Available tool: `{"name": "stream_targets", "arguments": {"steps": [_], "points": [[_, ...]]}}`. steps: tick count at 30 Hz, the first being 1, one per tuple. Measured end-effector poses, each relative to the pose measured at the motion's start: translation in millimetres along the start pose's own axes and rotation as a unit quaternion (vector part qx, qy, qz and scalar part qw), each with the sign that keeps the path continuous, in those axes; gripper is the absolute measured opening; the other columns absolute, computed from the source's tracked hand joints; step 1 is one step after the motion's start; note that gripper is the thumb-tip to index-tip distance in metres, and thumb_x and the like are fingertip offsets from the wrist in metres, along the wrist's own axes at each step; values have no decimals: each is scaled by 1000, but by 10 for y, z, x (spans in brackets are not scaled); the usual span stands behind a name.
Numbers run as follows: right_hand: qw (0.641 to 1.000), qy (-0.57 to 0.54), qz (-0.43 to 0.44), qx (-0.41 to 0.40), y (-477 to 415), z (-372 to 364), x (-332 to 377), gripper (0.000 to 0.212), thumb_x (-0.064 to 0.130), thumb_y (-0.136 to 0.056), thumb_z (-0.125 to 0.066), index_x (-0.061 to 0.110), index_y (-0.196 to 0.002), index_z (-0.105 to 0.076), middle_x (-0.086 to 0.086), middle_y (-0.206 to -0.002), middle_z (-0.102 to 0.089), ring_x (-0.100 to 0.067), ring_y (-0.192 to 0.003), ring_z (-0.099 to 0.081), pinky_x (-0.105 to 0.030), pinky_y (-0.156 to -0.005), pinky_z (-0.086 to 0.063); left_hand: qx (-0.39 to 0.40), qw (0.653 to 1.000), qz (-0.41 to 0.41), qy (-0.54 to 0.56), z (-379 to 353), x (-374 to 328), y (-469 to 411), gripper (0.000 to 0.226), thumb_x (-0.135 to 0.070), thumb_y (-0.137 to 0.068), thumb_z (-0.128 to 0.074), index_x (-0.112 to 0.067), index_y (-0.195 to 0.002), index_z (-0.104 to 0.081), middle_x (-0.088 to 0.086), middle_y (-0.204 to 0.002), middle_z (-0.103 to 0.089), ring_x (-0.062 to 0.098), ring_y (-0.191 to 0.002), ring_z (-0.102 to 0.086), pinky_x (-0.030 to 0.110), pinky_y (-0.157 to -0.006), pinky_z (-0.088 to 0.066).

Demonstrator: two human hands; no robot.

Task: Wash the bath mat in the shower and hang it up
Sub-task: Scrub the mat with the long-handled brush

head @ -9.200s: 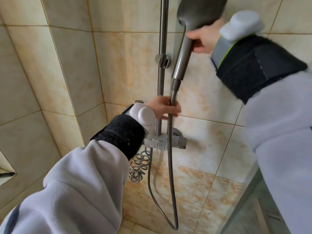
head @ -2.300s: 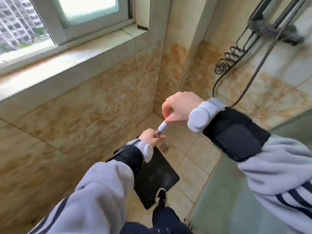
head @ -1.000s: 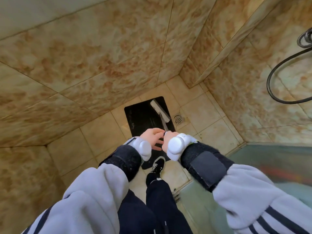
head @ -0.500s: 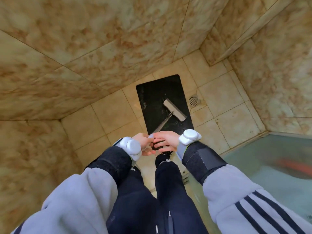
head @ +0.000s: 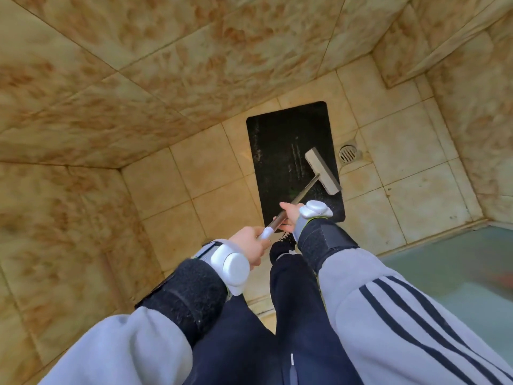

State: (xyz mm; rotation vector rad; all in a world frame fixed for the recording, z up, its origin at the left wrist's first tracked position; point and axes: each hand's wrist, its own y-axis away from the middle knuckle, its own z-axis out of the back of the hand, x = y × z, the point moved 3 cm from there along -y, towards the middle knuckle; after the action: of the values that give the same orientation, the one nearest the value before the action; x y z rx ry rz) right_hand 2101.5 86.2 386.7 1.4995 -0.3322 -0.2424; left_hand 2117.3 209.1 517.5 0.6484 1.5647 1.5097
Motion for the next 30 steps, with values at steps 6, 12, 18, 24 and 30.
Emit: {"name": "stream_targets", "arguments": {"steps": [6, 12, 18, 24, 30], "points": [[999, 36, -15, 6, -351, 154, -37, 24, 14, -97, -43, 7, -75, -48, -8, -71, -59, -23, -72, -63, -34, -80, -54, 69, 969, 61, 230, -76, -6, -190, 30, -4, -95, -45, -19, -121, -40, 6, -79, -52, 11, -46, -48, 16, -36, -42], [997, 43, -46, -43, -526, 35, -264, 31, 15, -97, -36, 4, -69, -46, -12, -64, -52, -25, -63, -55, -42, -80, -55, 105, 925, 119, 344, -308, 165, -486, 19, -7, -99, -39, -17, -113, -45, 5, -69, -38, 7, -33, -35, 11, -32, -21], [996, 43, -79, -1, -494, -663, -517, 30, 18, -96, -40, 8, -71, -52, -5, -56, -62, -18, -73, -62, -33, -102, -47, 82, 935, 123, 323, 118, 792, -410, 25, -13, -101, -39, -16, -125, -45, 3, -65, -34, 4, -28, -30, 9, -27, -18], [993, 24, -60, 102, -214, -1624, -757, 24, 17, -96, -44, 5, -76, -50, -11, -52, -66, -22, -81, -68, -39, -102, -48, 38, 959, 112, 258, 797, 1455, -49, 28, -15, -100, -41, -19, -127, -47, 2, -65, -37, 4, -31, -31, 10, -30, -18], [999, -5, 17, 42, -149, -1490, -702, 27, 2, -95, -38, 3, -69, -42, -11, -56, -53, -21, -57, -54, -39, -67, -53, 66, 969, 49, 234, 653, 1326, -7, 25, -15, -101, -37, -20, -124, -46, 3, -66, -35, 6, -35, -28, 10, -29, -21]]}}
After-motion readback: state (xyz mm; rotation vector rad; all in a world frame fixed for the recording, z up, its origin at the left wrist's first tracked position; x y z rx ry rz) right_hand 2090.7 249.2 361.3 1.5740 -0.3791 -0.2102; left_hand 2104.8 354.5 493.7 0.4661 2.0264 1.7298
